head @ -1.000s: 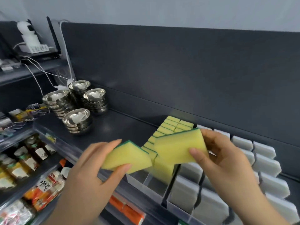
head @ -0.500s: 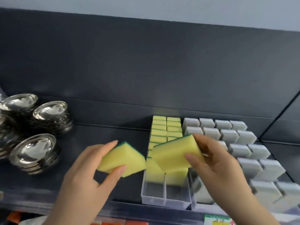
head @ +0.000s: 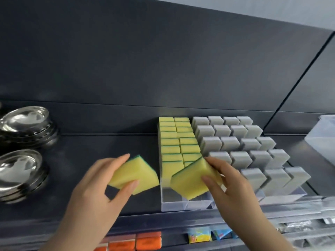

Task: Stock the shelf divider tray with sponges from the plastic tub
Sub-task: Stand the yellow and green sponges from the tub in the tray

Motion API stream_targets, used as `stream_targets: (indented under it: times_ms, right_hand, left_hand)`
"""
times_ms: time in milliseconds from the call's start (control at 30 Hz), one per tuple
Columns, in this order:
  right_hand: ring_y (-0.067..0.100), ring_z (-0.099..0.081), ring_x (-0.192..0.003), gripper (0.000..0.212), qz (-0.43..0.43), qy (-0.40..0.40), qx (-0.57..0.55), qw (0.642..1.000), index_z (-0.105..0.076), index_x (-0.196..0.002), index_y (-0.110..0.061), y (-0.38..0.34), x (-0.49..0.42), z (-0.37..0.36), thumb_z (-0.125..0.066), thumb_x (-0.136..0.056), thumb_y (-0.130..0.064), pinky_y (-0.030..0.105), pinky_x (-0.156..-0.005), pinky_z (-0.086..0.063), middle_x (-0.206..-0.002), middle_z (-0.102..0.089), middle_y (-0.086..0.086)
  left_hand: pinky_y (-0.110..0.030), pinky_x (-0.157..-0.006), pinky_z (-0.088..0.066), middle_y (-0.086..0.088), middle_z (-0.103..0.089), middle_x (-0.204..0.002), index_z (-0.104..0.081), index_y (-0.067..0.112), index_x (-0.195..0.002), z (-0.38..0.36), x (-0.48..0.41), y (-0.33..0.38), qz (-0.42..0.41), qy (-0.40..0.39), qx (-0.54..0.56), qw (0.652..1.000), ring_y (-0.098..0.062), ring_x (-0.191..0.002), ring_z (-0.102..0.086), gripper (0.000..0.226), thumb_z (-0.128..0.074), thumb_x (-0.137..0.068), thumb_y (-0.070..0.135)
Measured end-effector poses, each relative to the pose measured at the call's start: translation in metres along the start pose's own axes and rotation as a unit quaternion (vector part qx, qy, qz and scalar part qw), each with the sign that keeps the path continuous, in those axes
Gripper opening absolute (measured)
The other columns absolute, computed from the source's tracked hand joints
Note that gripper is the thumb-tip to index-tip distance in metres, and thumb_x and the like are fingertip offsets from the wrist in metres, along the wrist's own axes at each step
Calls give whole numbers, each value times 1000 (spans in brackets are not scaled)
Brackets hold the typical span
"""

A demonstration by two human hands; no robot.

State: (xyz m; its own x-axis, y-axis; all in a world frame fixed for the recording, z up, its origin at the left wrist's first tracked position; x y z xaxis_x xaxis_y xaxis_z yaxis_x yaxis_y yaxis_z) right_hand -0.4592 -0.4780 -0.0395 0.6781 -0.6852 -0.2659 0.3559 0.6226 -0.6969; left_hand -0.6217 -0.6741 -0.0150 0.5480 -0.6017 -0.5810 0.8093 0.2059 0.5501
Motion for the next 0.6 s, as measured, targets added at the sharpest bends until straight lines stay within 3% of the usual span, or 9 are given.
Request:
stream_targets:
  times_ms: [133, 233, 333, 433, 600]
  right_hand:
    - [-16, -47, -87, 35, 27, 0, 41, 999, -54, -120, -29, -11, -2, -9, -61, -86, -19, 0, -70, -35, -104, -46, -30]
    - [-12, -51, -89, 36, 60, -19, 65, 996, -54, -122, -25, -19, -6, -24, -61, -87, -17, -2, -74, -32, -105, -46, -27]
    - [10, -50, -107, 38, 94, -66, 111, 987, -50, -127, -24, -27, -9, -47, -57, -90, -19, 12, -91, -34, -117, -49, -15]
    - [10, -40, -119, 36, 141, -88, 149, 975, -50, -127, -20, -35, -12, -63, -55, -91, -19, 16, -96, -30, -123, -51, -8]
    - [9, -39, -118, 37, 163, -110, 167, 966, -47, -128, -22, -32, -20, -78, -53, -92, -22, 12, -93, -29, -125, -48, -8]
  left_hand:
    - [-13, -77, -40, 7, -58, -105, -59, 20, -119, 6, 5, -5, 1, 6, 6, 1000, -3, -94, -52, 51, -55, -76, 46]
    - [-16, -76, -42, 7, -57, -105, -61, 18, -118, 9, 10, -9, -2, 13, 2, 1000, -2, -94, -51, 50, -56, -77, 46]
    - [-14, -76, -42, 8, -56, -104, -61, 17, -118, 13, 14, -11, -3, 14, -5, 1000, -2, -94, -51, 50, -56, -77, 46]
    - [-10, -76, -41, 14, -52, -106, -59, 20, -119, 17, 18, -11, -8, 19, -9, 1000, 1, -96, -51, 49, -57, -77, 45]
    - [-10, -76, -41, 14, -53, -105, -60, 21, -118, 24, 21, -9, -7, 29, -10, 1000, 0, -95, -52, 49, -57, -76, 46]
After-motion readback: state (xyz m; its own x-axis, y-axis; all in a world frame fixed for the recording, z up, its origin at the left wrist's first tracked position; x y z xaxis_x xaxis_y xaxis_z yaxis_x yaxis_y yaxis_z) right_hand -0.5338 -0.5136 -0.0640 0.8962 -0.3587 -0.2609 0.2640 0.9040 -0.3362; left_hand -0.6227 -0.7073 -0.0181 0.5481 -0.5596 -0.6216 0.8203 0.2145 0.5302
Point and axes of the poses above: each hand's wrist, its own x-axis away from the middle knuckle, its own z-axis out of the back of the hand, y = z × x, the point moved 10 cm from there along -x, towards the middle knuckle
